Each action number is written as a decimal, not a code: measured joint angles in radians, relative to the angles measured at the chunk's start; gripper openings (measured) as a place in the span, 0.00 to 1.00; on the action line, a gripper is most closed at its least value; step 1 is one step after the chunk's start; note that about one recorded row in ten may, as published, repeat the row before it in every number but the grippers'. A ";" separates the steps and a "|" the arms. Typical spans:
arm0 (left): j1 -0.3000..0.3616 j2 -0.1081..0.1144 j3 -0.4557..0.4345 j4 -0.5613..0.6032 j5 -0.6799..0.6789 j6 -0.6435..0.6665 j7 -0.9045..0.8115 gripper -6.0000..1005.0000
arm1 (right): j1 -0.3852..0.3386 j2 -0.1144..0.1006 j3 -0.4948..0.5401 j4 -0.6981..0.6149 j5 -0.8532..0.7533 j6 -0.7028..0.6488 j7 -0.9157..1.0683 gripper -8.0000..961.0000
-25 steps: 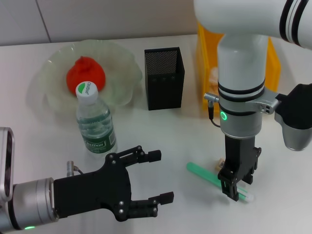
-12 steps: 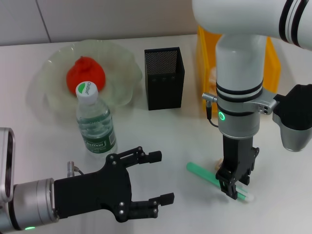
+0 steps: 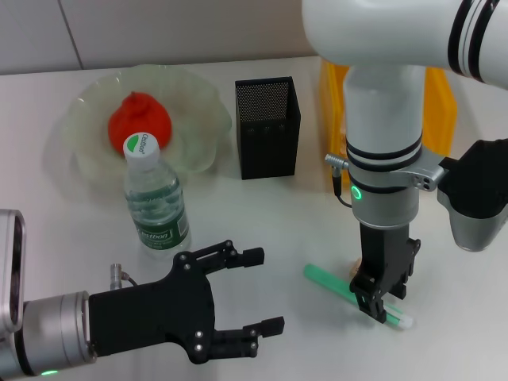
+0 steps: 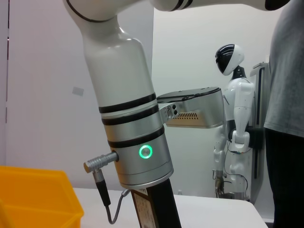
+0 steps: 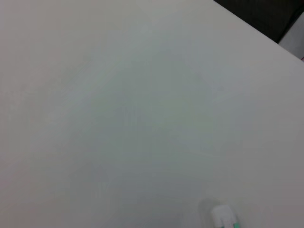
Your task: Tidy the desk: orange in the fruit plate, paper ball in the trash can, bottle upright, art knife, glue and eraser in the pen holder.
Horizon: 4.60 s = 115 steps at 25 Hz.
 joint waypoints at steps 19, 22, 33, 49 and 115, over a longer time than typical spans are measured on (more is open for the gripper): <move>0.006 0.000 0.005 -0.002 -0.002 0.000 0.013 0.81 | 0.002 0.000 -0.088 -0.030 0.052 0.011 0.060 0.33; 0.006 0.000 0.005 -0.002 -0.002 0.000 0.013 0.81 | 0.002 0.000 -0.094 -0.030 0.052 0.011 0.063 0.31; 0.007 0.000 0.006 -0.002 -0.002 -0.001 0.015 0.81 | 0.001 0.000 -0.110 -0.044 0.068 0.007 0.107 0.18; 0.051 0.000 -0.005 -0.002 -0.028 0.005 0.039 0.81 | -0.210 -0.009 0.016 -0.443 0.048 -0.123 0.425 0.18; 0.121 0.011 -0.011 0.019 -0.028 0.036 0.145 0.81 | -0.878 -0.004 0.118 -1.340 -0.012 0.300 1.186 0.18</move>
